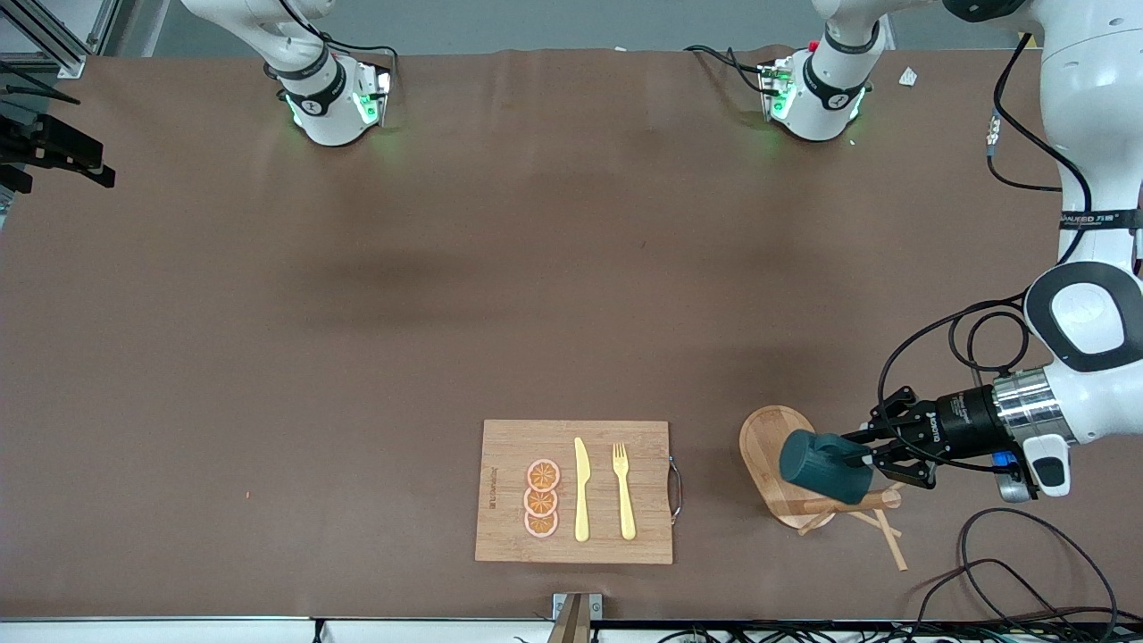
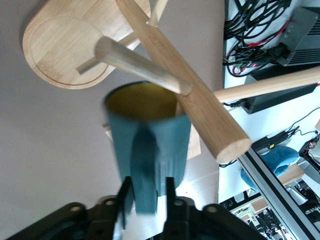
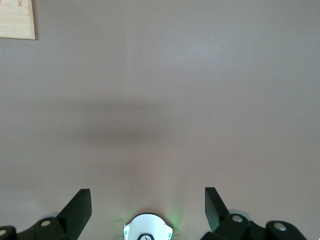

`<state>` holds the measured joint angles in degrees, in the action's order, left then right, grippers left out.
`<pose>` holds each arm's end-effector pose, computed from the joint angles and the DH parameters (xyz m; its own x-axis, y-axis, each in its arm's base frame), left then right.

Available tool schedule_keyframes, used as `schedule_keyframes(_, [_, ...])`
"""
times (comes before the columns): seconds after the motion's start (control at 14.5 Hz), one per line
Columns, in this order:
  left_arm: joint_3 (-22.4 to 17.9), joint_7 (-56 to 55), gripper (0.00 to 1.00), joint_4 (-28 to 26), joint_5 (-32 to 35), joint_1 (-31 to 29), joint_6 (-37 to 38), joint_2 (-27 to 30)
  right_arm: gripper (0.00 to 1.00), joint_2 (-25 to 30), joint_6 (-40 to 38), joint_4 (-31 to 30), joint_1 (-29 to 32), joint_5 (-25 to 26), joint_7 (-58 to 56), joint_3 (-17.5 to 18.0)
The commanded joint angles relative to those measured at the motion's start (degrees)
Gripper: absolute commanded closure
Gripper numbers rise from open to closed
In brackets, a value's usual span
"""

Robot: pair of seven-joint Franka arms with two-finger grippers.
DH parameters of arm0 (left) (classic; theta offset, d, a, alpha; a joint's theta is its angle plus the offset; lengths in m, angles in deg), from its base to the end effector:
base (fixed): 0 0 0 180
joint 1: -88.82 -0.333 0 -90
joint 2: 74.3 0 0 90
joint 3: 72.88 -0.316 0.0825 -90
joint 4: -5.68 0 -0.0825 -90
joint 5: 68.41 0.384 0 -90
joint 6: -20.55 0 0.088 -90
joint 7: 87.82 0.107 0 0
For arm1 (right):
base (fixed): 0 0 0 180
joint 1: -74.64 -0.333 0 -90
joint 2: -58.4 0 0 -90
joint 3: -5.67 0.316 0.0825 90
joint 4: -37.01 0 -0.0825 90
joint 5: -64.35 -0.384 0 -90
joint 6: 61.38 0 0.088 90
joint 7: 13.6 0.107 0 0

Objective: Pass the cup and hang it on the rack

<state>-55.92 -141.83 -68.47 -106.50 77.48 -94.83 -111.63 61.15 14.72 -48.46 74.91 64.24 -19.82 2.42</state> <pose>0.7417 -0.0541 0.4026 0.4214 0.6809 -0.5989 0.8978 -0.2200 0.3816 0.5118 -0.0321 0.6666 0.9923 0.0483 -0.1142 0.0467 -0.9988 -0.0171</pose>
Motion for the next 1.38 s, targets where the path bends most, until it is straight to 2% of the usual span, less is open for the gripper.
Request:
schedule_keyframes(0.0, [0.26, 0.4, 0.0, 0.94, -0.67, 0.27, -0.72, 0.41, 0.0, 1.3, -0.07, -1.1, 0.08, 0.82, 1.21, 0.26])
schedule_keyframes(0.21, [0.0, 0.4, 0.0, 0.94, 1.51, -0.08, 0.24, 3.83, 0.0, 1.3, 0.28, -1.1, -0.01, 0.38, 1.21, 0.26])
schedule_keyframes(0.34, [1.05, 0.4, 0.0, 0.94, 10.28, -0.26, 2.69, 7.26, 0.0, 1.3, 0.37, -1.1, 0.17, -0.06, 1.03, 0.18])
schedule_keyframes(0.55, [1.4, 0.4, 0.0, 0.94, 15.76, 0.0, 7.44, 12.27, 0.0, 1.21, 0.37, -1.1, 0.17, -0.68, 1.03, 0.09])
schedule_keyframes(0.76, [2.01, 1.36, 0.0, 0.94, 25.05, 0.18, 11.75, 15.26, 0.0, 1.21, 0.37, -1.1, 0.17, -0.68, 0.59, 0.09])
schedule_keyframes(0.96, [2.9, 8.46, 0.0, 0.68, 34.11, -0.17, 12.55, 17.2, 0.0, 1.21, 0.28, -1.1, 0.08, -0.68, 0.5, 0.09])
schedule_keyframes(1.1, [2.9, 11.46, 0.0, 0.76, 37.55, -0.26, 15.79, 17.82, 0.0, 1.21, 0.19, -1.1, 0.08, -0.68, 0.5, 0.09])
schedule_keyframes(1.31, [2.46, 27.32, 0.0, 0.41, 43.1, -0.87, 19.04, 21.94, 0.0, 1.21, 0.19, -1.1, 0.17, -0.68, 0.41, 0.09])
